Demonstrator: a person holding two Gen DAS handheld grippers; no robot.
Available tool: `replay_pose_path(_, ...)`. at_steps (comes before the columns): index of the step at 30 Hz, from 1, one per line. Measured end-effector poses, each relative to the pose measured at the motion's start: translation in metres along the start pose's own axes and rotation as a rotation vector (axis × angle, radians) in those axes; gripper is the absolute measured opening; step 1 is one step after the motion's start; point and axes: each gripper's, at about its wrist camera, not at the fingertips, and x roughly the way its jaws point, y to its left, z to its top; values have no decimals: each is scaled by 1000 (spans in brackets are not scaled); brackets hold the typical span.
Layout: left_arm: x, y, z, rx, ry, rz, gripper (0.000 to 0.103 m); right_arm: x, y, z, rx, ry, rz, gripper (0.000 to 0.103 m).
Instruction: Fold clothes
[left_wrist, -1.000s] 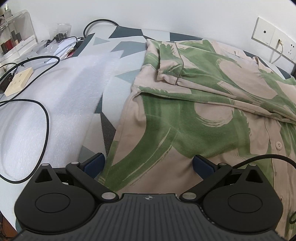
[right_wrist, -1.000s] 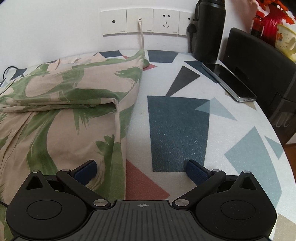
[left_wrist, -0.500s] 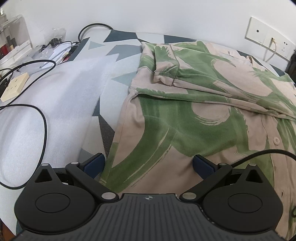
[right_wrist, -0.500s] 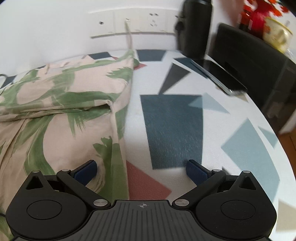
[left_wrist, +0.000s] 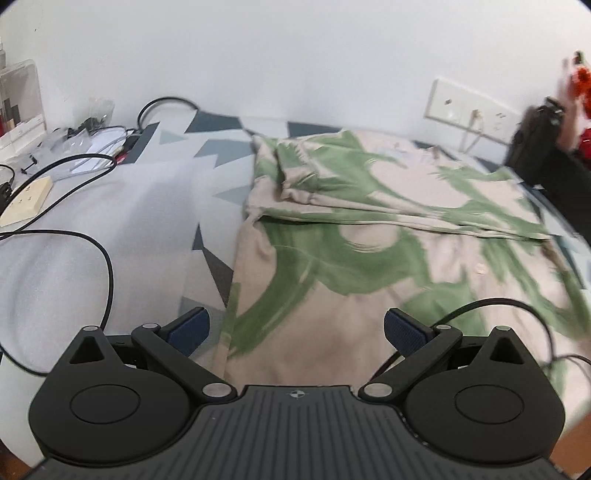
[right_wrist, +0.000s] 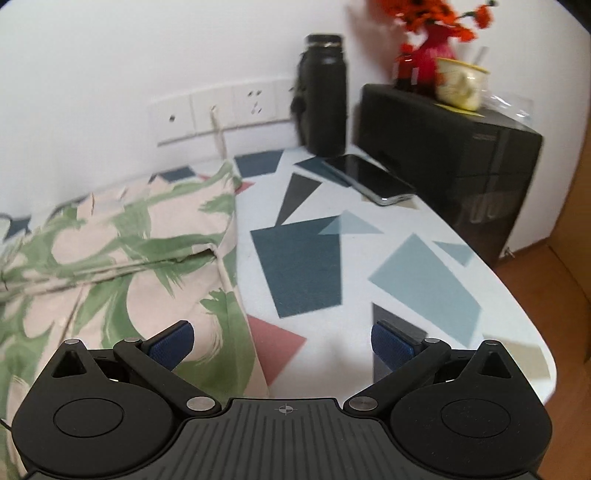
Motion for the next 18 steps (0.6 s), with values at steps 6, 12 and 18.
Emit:
replay_pose_path(6, -36, 8, -26, -22, -8, -53, 103, -17, -14, -25, 112, 25, -11, 102)
replay_pose_path(12, -59, 17, -61, 27, 21, -65, 103, -25, -13, -48, 109, 47, 11, 102)
replay_pose_path(18, -67, 40, -81, 36, 78, -61, 101, -24, 3, -70, 20, 82, 57, 102)
